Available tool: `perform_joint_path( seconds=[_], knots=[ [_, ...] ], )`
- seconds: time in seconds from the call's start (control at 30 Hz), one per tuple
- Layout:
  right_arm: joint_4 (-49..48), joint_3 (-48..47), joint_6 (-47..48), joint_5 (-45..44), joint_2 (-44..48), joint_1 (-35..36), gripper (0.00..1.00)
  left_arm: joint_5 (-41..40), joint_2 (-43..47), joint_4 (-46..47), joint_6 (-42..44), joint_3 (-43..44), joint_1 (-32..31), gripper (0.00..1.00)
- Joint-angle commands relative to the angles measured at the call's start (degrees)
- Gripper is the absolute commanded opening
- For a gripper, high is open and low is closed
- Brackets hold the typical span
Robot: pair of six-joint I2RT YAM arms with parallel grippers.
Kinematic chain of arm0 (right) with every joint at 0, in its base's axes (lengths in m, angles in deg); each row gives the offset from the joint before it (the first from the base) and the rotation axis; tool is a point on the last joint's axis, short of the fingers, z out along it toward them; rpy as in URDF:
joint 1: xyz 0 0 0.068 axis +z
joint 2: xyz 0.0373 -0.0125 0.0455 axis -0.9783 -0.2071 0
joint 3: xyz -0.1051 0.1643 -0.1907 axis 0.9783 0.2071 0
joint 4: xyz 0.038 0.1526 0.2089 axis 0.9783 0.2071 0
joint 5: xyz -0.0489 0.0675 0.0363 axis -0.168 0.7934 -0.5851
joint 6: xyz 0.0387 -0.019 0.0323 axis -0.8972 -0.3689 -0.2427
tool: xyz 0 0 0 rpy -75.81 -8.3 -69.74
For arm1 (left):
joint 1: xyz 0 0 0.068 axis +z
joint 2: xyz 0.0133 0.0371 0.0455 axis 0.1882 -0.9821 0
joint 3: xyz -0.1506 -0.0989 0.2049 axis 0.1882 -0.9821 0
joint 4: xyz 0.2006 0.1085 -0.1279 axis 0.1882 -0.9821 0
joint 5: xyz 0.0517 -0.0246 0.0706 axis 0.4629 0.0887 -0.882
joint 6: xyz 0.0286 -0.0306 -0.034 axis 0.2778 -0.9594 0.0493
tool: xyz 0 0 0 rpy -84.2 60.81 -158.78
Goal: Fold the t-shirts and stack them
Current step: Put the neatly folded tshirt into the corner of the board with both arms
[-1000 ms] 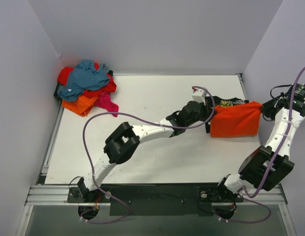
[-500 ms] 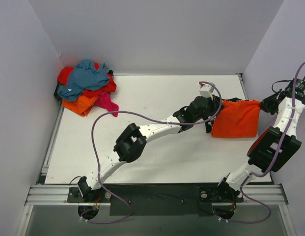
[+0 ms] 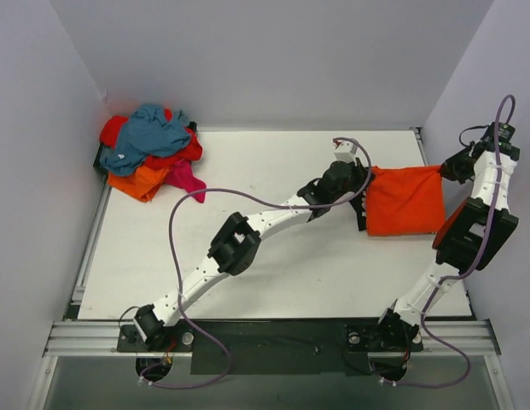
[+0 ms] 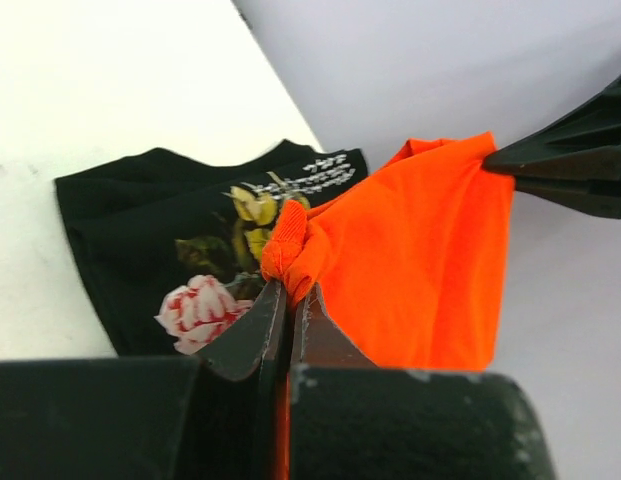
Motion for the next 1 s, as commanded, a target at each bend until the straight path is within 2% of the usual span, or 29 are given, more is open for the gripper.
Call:
perform_joint_path(
  seconds=[0.0,0.03,0.07,0.1,0.13,0.17,0.2,0.4,0.5,0.63,0.8,0.9,0.93,0.97],
  knots=[
    [-3.0,-5.4,-0.7,-2.2,-4.8,-0.3,0.00,-1.8,-2.6,4.8,-0.5,4.4,1.1,0.00],
    [-3.1,-6.2,-0.7,-2.3,-5.4,-0.2,0.00,-1.7,-4.3,5.1,-1.7,6.1,1.7,0.00],
    [-3.2,-6.4,-0.8,-2.4,-6.4,0.1,0.06,-1.5,-5.2,5.4,-2.2,6.9,1.9,0.09],
    [-3.0,-6.8,-0.9,-2.8,-7.0,0.4,0.17,-1.4,-6.1,5.8,-3.3,7.8,2.3,0.21],
    [-3.1,-6.8,-0.7,-4.1,-7.0,0.8,0.42,-1.2,-6.6,6.2,-3.6,7.9,2.4,0.44],
    [-3.1,-6.8,-0.2,-4.8,-6.9,1.4,0.49,-1.0,-6.5,7.0,-3.7,7.6,2.5,0.53],
    [-3.0,-6.9,0.5,-6.4,-6.8,1.9,0.53,-0.9,-6.3,7.1,-3.7,7.2,2.5,0.67],
    [-2.8,-4.0,3.9,-13.0,-0.8,6.0,0.54,-0.7,1.0,7.3,-1.8,-0.9,3.3,0.69],
    [-2.8,0.4,4.3,-14.9,3.9,7.7,0.48,0.3,5.7,6.8,-0.6,-5.5,4.2,0.67],
    [-4.8,6.8,3.6,-11.5,8.9,9.1,0.40,2.7,11.6,5.4,-0.2,-11.5,5.4,0.62],
    [-7.3,16.1,4.9,-11.7,15.1,14.4,0.40,4.4,24.8,5.5,-0.8,-28.4,7.7,0.63],
    [-12.0,22.5,5.7,-10.4,22.2,18.0,0.49,5.0,34.2,5.5,-0.1,-39.9,9.5,0.68],
    [-12.8,25.4,5.9,-10.8,24.9,20.2,0.52,4.8,39.5,5.8,0.9,-46.2,10.5,0.70],
    [-14.2,26.7,5.9,-11.4,26.8,21.3,0.64,4.0,42.1,5.5,1.5,-49.3,11.2,0.72]
  ],
)
